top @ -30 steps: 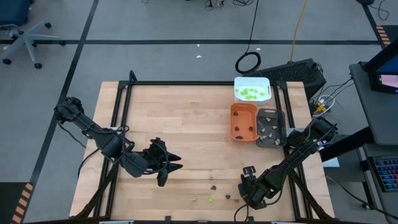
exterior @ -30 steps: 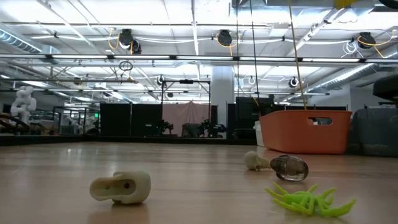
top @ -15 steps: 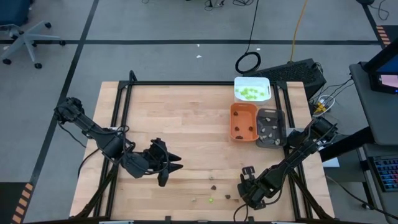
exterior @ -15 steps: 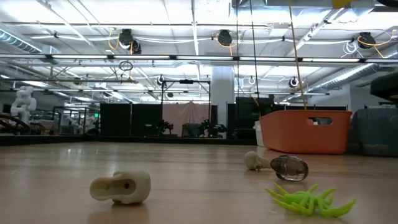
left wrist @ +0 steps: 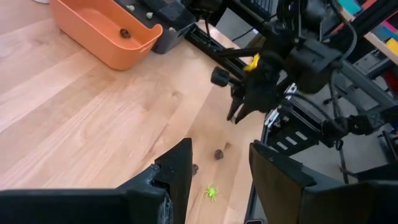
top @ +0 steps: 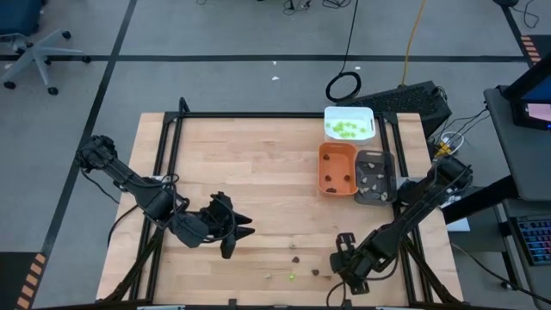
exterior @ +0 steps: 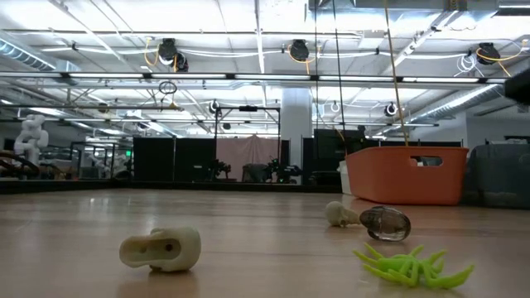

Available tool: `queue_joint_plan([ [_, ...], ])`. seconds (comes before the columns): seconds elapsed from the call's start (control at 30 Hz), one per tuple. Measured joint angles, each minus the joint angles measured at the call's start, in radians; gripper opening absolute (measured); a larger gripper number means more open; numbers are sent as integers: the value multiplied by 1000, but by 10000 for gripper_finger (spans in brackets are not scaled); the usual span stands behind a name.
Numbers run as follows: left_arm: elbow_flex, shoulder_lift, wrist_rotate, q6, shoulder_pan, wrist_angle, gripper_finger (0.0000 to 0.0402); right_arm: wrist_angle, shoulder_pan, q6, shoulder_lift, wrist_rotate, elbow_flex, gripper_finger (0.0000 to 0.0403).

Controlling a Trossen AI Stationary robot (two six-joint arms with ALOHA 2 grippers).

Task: Sort Halloween decoration
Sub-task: Put the white skull toy into the black bin

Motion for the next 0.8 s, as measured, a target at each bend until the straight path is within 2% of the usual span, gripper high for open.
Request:
queue_joint_plan([
  [0.33, 0, 0, 0, 0, 0, 11, 164, 56, -36, 165, -277, 42, 2, 2],
  [0.57, 0, 0, -8, 1, 0, 11, 164, 95, -85, 162, -434, 148, 2, 2],
  [0.8, 0, 0, -28, 2, 1, 10, 164, 144, -147, 110, -526, 150, 2, 1],
])
